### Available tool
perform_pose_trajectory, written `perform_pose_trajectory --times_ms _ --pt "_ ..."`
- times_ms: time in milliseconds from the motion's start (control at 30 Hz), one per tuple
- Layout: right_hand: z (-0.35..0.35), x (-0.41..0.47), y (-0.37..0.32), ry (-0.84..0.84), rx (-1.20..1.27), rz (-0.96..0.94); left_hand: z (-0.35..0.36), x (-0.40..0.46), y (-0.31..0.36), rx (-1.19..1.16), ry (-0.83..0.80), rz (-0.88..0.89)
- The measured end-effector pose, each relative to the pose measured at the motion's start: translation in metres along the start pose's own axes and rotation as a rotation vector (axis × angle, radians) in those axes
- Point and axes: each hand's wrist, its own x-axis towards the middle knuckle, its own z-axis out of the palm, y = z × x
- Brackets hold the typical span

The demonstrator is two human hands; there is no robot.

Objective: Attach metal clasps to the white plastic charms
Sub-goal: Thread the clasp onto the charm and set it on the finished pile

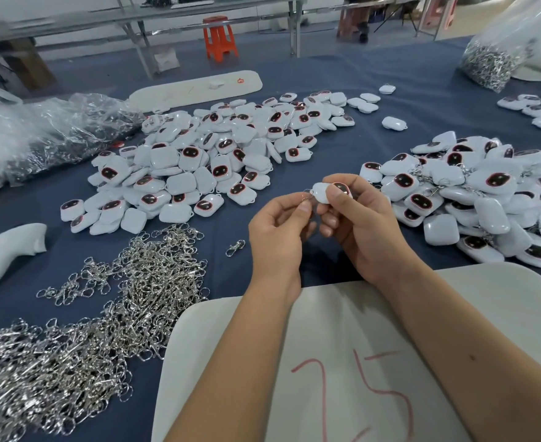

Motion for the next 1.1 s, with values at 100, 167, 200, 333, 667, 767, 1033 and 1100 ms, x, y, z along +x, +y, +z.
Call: perform_pose_trajectory --times_ms 100,167,200,333,667,767,1033,1100 --pt "0.001 -0.001 0.000 -0.005 -0.002 -0.002 0.000 0.000 0.000 0.008 0.011 -0.001" --pt "0.001 -0.001 0.001 -0.015 -0.021 -0.004 0.000 0.000 0.000 0.055 0.030 0.042" --pt "0.001 -0.001 0.002 -0.014 -0.038 -0.004 -0.001 0.000 0.000 0.098 0.036 0.075" --pt "0.000 0.001 0.003 0.033 -0.089 0.007 -0.008 0.005 0.002 0.472 0.054 0.303" --pt "0.000 0.001 0.008 0.086 -0.303 -0.067 -0.018 0.008 0.013 1.191 -0.075 0.631" --pt "0.000 0.001 0.010 0.067 -0.421 -0.116 -0.017 0.006 0.012 1.311 -0.068 0.649" --pt "0.000 0.002 0.007 0.044 -0.212 -0.083 -0.014 0.007 0.007 0.353 0.032 0.144" --pt "0.000 0.002 0.006 0.035 -0.176 -0.087 -0.011 0.006 0.005 0.130 0.007 -0.032"
